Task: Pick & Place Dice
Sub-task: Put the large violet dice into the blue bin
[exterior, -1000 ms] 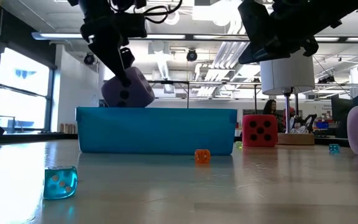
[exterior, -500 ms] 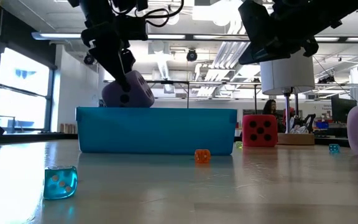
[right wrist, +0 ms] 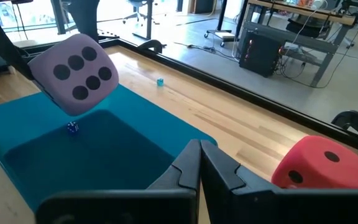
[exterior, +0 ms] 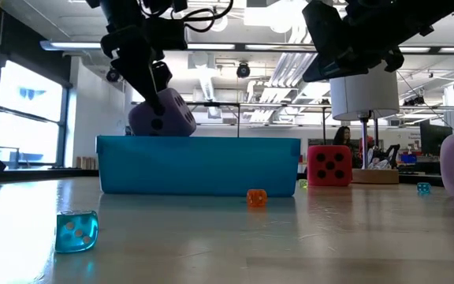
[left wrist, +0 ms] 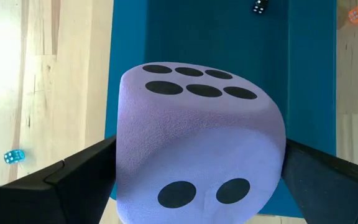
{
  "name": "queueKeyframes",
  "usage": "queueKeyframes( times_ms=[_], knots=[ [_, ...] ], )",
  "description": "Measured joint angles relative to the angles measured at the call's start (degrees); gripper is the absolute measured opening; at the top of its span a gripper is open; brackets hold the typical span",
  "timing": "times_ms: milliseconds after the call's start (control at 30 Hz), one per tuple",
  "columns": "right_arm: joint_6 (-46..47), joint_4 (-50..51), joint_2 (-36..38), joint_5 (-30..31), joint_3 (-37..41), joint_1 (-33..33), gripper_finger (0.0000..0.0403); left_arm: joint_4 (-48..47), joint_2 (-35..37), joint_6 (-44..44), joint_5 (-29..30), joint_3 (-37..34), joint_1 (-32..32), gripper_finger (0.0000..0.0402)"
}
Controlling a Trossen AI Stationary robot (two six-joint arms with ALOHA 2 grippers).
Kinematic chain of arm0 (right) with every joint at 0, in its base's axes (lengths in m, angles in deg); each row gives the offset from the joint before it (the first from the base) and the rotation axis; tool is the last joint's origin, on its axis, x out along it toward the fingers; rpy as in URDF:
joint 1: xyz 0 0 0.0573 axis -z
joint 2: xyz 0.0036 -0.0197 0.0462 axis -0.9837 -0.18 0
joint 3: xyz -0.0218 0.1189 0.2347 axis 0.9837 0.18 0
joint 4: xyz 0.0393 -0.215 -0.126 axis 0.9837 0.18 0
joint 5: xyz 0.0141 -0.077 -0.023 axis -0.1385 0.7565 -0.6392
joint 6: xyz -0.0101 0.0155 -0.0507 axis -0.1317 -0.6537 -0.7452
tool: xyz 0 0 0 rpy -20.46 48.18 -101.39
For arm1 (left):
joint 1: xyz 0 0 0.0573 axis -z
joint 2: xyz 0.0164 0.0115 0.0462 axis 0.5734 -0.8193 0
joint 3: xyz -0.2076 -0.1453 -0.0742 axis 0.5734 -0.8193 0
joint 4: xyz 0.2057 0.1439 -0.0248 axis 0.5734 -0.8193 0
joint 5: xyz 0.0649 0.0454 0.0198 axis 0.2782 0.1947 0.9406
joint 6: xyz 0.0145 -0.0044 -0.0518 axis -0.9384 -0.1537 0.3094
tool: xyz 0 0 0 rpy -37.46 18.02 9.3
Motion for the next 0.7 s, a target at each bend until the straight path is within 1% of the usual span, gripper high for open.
queueKeyframes(
  times_ms=[333, 700],
  knots=[
    [0.0, 0.1, 0.0, -0.2, 0.0, 0.0, 0.0002, 0.0, 0.0, 2.0, 0.0, -0.6, 0.0, 0.0399],
    [-1.0, 0.1, 0.0, -0.3, 0.0, 0.0, 0.0002, 0.2, 0.0, 1.6, 0.5, -1.2, 0.0, 0.0400]
  ],
)
